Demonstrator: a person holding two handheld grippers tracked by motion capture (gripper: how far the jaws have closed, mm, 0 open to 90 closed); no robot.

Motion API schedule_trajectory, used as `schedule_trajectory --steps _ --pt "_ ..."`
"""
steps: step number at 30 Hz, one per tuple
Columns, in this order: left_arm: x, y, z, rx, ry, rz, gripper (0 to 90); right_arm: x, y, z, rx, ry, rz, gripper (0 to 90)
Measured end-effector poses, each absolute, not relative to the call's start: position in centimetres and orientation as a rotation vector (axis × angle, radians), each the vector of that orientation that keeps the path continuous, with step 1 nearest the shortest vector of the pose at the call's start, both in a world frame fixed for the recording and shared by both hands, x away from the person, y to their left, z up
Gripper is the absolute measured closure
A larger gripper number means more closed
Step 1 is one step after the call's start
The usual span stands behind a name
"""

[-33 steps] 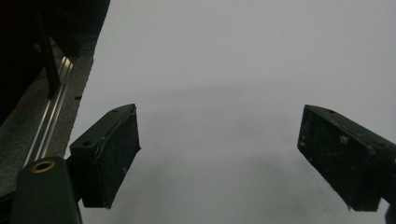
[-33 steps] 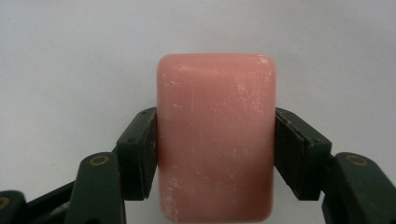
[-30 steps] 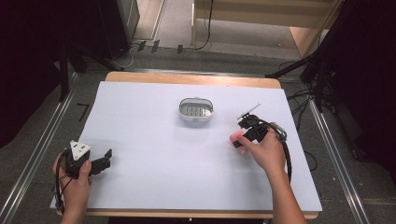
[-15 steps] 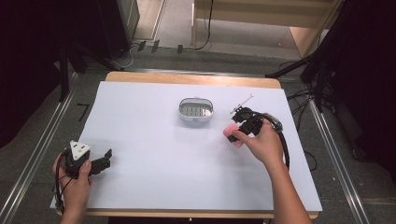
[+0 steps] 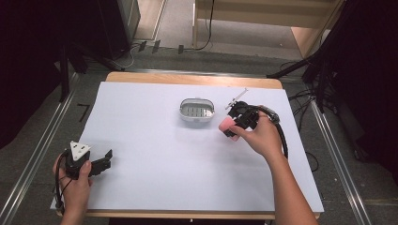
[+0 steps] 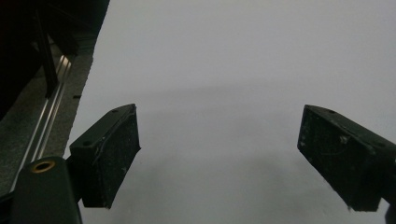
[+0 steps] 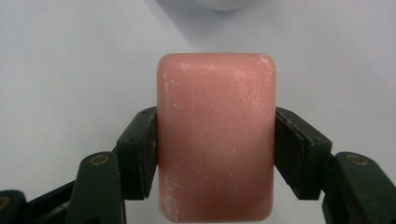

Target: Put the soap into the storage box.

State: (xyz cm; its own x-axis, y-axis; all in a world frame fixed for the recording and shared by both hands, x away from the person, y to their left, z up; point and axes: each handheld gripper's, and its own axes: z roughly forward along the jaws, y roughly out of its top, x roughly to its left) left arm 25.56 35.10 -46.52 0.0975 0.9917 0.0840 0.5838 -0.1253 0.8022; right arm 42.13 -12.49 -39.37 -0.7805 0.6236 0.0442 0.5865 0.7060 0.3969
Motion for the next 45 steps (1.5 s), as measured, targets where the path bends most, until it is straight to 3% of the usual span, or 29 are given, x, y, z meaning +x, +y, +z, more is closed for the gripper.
schedule_trajectory --steps 45 --pt "25.6 35.2 -46.5 1.774 1.547 0.864 13.6 45.9 -7.7 -37.3 0.514 2.907 0.689 38.5"
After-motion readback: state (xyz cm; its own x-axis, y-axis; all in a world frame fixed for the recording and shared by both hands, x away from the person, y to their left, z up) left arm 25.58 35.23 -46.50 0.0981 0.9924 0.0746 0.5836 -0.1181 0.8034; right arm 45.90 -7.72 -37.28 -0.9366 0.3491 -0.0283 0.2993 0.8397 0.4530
